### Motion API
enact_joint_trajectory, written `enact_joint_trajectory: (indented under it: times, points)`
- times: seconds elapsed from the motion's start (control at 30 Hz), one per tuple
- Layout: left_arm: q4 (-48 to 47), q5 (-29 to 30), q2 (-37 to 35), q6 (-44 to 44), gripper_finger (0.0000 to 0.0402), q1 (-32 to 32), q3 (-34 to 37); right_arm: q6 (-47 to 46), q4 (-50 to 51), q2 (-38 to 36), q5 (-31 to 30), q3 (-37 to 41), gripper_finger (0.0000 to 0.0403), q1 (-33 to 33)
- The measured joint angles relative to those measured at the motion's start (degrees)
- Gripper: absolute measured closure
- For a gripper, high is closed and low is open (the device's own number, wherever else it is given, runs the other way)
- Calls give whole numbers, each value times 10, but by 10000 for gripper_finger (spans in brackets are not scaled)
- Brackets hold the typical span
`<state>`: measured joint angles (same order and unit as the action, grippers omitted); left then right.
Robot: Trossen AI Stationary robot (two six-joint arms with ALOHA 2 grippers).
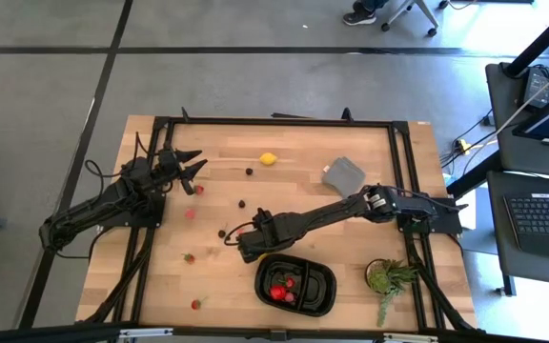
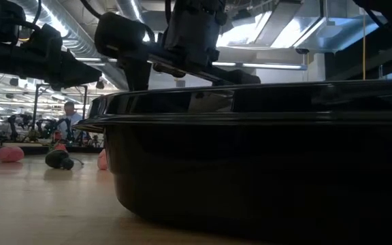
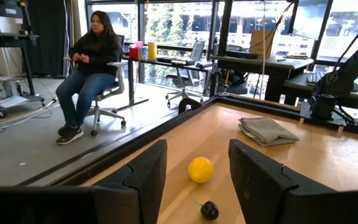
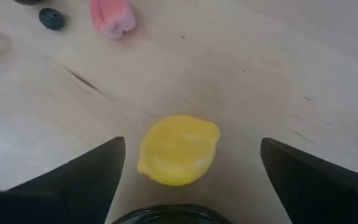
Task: Pick and placing Produce into tupperware
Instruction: Put the lemon into the black bin
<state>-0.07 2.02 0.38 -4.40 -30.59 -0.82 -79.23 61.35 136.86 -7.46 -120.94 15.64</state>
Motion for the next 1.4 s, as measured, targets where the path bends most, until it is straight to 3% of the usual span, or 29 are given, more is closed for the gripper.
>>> enact_joint_trajectory:
  times: [0.37,1.0,1.4]
  points:
    - [0,0,0,0,237,0,0,2,-64,1,20,53,28,0]
    - [0,0,0,0,237,0,0,37,-65,1,20,62,28,0]
    - [0,0,0,0,237,0,0,164,-68,1,-15,62,28,0]
